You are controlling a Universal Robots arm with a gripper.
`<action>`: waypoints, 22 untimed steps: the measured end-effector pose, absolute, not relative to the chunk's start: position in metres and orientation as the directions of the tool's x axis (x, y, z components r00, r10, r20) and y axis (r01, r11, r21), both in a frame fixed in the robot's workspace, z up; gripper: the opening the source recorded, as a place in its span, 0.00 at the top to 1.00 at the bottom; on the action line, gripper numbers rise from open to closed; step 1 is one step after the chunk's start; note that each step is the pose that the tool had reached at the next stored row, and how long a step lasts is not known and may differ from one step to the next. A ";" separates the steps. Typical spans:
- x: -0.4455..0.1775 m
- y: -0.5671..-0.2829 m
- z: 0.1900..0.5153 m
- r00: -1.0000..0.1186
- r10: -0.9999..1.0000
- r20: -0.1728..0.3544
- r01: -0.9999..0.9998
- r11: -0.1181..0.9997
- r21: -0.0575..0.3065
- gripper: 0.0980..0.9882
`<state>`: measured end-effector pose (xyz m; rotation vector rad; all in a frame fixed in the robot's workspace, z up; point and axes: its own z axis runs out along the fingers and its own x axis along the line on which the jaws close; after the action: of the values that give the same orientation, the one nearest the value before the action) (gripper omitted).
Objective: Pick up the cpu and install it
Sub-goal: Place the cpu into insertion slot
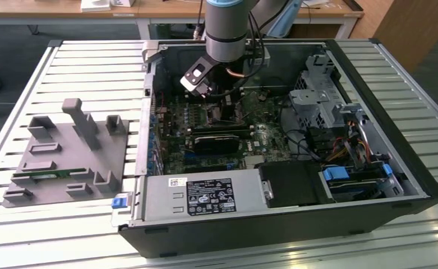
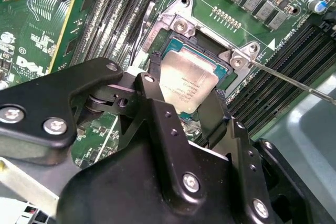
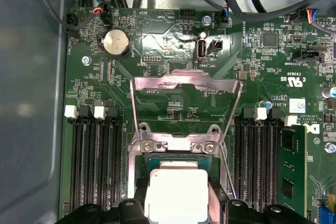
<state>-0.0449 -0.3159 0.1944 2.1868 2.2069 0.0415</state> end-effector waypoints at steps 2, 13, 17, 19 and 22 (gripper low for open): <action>-0.045 -0.316 0.194 -0.009 1.000 -0.005 0.999 0.009 0.043 0.51; -0.045 -0.316 0.194 -0.009 1.000 -0.005 0.999 0.009 0.044 0.43; -0.045 -0.316 0.194 -0.009 1.000 -0.005 0.999 0.009 0.043 0.43; -0.045 -0.316 0.196 -0.009 1.000 -0.005 0.999 0.009 0.043 0.43; -0.045 -0.316 0.203 -0.009 1.000 -0.005 0.999 0.009 0.043 0.43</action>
<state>-0.0449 -0.3159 0.2027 2.1870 2.2069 0.0420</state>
